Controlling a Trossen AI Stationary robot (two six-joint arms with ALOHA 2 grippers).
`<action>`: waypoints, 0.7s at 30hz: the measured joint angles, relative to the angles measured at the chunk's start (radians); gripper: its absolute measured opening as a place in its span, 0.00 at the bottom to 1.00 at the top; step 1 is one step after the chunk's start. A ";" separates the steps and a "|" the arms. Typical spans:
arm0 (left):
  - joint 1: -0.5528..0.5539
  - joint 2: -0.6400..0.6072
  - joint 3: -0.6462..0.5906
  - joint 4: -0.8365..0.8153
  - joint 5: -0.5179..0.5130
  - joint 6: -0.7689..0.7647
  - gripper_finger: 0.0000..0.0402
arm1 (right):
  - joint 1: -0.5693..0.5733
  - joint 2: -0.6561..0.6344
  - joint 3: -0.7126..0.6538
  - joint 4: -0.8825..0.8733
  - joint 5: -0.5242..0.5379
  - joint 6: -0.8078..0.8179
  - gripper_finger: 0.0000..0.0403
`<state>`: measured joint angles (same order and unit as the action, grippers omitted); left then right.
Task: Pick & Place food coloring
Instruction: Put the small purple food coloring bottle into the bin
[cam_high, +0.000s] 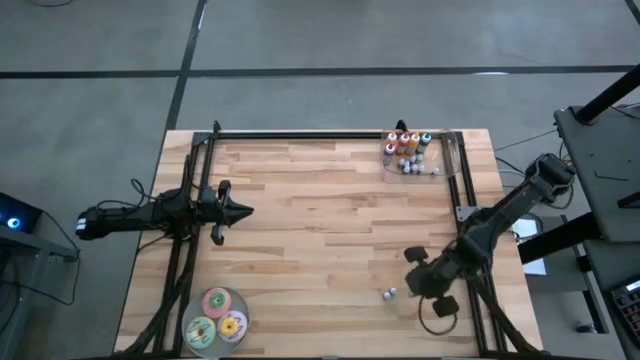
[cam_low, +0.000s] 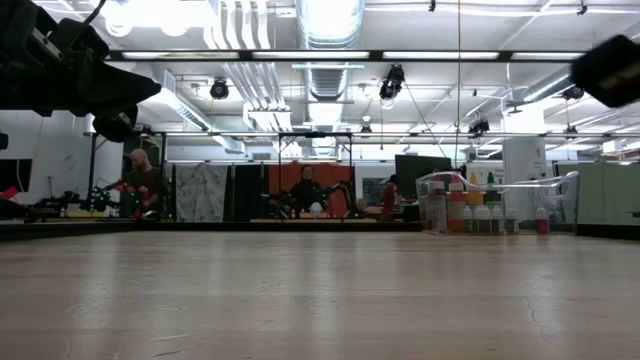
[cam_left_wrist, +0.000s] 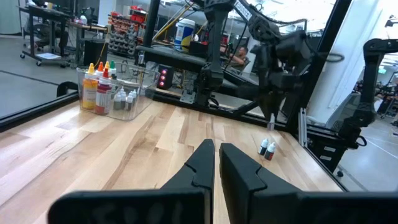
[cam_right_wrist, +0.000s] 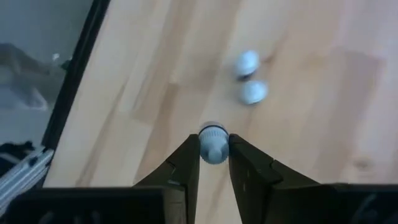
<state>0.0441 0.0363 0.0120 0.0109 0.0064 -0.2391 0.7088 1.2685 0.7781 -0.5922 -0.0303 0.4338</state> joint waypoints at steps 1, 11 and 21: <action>0.000 0.000 0.000 0.000 0.000 0.000 0.00 | -0.023 -0.010 0.012 -0.023 0.001 -0.015 0.17; 0.000 0.000 0.000 0.000 0.000 0.000 0.00 | -0.305 -0.046 0.177 -0.338 0.007 -0.229 0.17; 0.000 0.000 0.000 0.000 0.000 0.000 0.00 | -0.610 -0.043 0.294 -0.388 0.007 -0.406 0.17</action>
<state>0.0441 0.0364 0.0120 0.0109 0.0067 -0.2391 0.0986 1.2255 1.0726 -0.9803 -0.0233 0.0273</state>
